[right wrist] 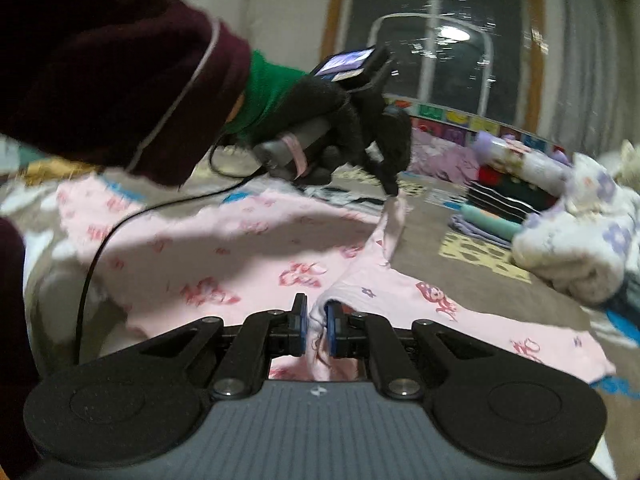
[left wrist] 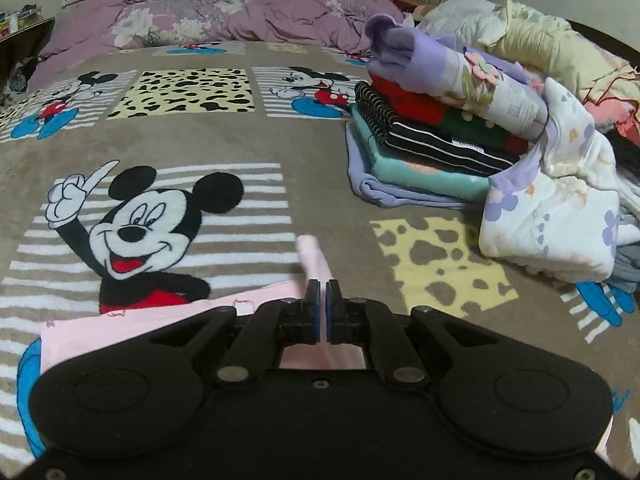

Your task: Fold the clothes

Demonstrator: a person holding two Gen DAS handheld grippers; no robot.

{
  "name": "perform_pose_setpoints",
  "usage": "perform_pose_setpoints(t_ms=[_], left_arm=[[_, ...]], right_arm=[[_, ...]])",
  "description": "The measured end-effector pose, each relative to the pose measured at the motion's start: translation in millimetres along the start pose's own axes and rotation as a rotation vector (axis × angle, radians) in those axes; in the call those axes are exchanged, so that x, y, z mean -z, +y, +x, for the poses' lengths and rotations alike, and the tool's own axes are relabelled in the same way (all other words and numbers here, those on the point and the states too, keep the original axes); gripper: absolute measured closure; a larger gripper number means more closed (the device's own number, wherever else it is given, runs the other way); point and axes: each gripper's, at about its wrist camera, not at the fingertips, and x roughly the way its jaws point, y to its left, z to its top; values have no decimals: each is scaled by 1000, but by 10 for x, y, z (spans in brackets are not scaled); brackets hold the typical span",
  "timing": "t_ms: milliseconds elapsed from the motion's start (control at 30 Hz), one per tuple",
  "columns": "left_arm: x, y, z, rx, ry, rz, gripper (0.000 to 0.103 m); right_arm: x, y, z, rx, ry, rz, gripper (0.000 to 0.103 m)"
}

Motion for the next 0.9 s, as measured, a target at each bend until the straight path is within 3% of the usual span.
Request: perform_pose_setpoints(t_ms=[333, 367, 433, 567, 700, 767, 800, 900], left_arm=[[114, 371, -9, 21, -7, -96, 103], [127, 411, -5, 30, -5, -112, 101], [163, 494, 25, 78, 14, -165, 83], [218, 496, 121, 102, 43, -185, 80], [269, 509, 224, 133, 62, -225, 80], [288, 467, 234, 149, 55, -208, 90], [294, 441, 224, 154, 46, -193, 101], [272, 400, 147, 148, 8, -153, 102]], right_arm=[[-3, 204, 94, -11, 17, -127, 92], [-1, 207, 107, -12, 18, -126, 92], [9, 220, 122, -13, 20, -126, 92], [27, 253, 117, -13, 16, -144, 92], [13, 250, 102, -8, 4, -142, 92], [15, 238, 95, -9, 3, -133, 92], [16, 232, 96, -10, 4, -127, 92], [11, 241, 89, -7, -2, -133, 92]])
